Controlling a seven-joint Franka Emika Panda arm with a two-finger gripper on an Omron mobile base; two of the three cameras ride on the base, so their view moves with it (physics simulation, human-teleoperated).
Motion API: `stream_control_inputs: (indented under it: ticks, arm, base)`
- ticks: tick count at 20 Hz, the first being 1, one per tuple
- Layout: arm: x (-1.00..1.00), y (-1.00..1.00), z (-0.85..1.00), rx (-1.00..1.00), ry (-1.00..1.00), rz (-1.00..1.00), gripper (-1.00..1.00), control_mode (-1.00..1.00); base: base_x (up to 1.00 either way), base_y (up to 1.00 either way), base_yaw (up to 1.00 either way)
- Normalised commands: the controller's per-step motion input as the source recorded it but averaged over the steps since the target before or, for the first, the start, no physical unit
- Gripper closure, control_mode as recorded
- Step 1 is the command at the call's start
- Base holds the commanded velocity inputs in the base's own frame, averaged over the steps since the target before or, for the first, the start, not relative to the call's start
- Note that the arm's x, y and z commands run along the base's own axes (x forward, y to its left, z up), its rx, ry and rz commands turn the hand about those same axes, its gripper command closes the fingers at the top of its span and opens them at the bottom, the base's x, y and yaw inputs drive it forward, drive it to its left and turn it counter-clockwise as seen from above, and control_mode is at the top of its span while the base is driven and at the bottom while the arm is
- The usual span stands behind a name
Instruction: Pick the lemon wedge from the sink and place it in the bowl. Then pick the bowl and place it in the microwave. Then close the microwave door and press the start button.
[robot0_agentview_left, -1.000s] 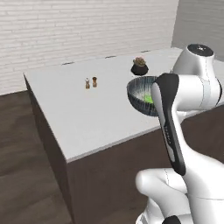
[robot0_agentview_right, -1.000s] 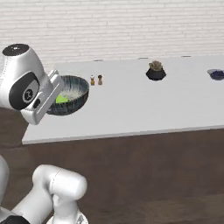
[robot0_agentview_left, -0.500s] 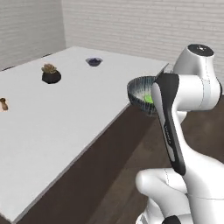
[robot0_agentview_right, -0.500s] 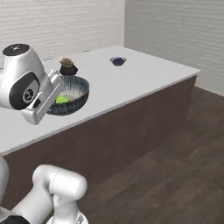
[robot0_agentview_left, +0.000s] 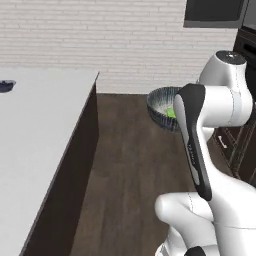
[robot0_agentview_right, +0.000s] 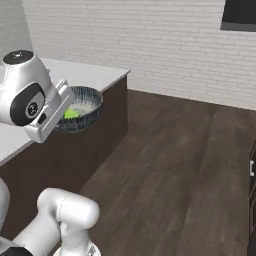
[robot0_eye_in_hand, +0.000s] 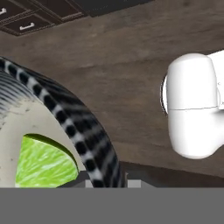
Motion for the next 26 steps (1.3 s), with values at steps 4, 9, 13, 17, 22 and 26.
stream_control_inputs:
  ticks: [4,9,13,17,22,26]
  arm:
    - [0.0,0.0,0.0,0.0,0.0,0.0,1.0,1.0]
    - [0.0,0.0,0.0,0.0,0.0,0.0,1.0,1.0]
    - [0.0,0.0,0.0,0.0,0.0,0.0,1.0,1.0]
    - [0.0,0.0,0.0,0.0,0.0,0.0,1.0,1.0]
    - [0.0,0.0,0.0,0.0,0.0,0.0,1.0,1.0]
    - [0.0,0.0,0.0,0.0,0.0,0.0,1.0,1.0]
  base:
    - [1.0,-0.35,-0.27]
    - [1.0,-0.37,-0.31]
    - [1.0,-0.33,-0.35]
    - [1.0,-0.34,-0.43]
    - [1.0,-0.39,-0.45]
    - [0.95,-0.38,-0.45]
